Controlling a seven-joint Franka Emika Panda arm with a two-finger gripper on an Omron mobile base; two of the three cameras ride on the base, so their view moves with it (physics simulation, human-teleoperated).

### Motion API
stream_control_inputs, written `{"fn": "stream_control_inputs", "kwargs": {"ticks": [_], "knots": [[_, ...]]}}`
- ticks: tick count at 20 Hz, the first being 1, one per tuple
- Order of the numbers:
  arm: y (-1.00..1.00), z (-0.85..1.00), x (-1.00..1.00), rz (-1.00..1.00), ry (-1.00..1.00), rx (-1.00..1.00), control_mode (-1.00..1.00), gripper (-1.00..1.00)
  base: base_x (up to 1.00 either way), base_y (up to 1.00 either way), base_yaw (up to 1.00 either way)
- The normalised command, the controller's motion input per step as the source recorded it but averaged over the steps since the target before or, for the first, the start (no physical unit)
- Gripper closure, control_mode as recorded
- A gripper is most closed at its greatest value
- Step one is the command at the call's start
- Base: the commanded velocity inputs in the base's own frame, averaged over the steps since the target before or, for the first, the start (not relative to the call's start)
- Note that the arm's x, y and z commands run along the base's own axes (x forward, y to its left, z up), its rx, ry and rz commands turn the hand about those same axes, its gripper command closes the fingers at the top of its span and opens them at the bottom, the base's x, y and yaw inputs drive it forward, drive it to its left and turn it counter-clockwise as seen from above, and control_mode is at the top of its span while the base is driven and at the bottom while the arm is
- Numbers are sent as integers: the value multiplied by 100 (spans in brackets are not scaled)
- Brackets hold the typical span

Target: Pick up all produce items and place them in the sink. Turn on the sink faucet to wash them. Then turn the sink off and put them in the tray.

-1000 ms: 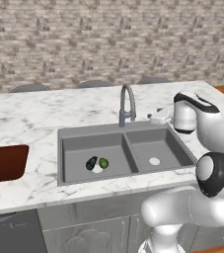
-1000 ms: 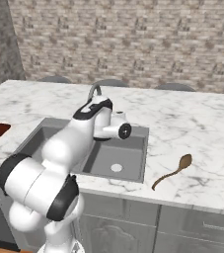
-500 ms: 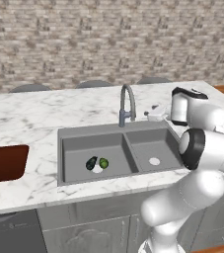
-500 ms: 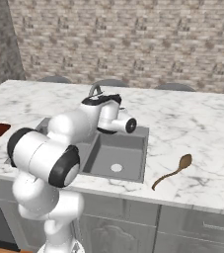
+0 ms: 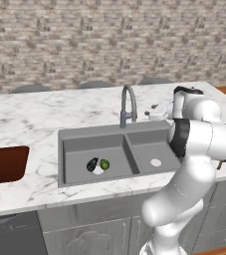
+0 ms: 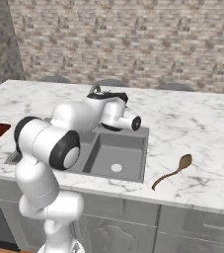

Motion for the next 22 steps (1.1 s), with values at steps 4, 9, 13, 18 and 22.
{"fn": "stream_control_inputs", "kwargs": {"ticks": [4,9,13,18,22], "knots": [[6,-3,23,1,0,0,-100,-100,0,0,0],[4,0,7,1,0,0,-100,-100,0,0,0],[0,0,0,0,0,0,-100,-100,0,0,0],[0,0,1,0,0,0,-100,-100,0,0,0],[-2,0,1,0,0,0,-100,-100,0,0,0]]}}
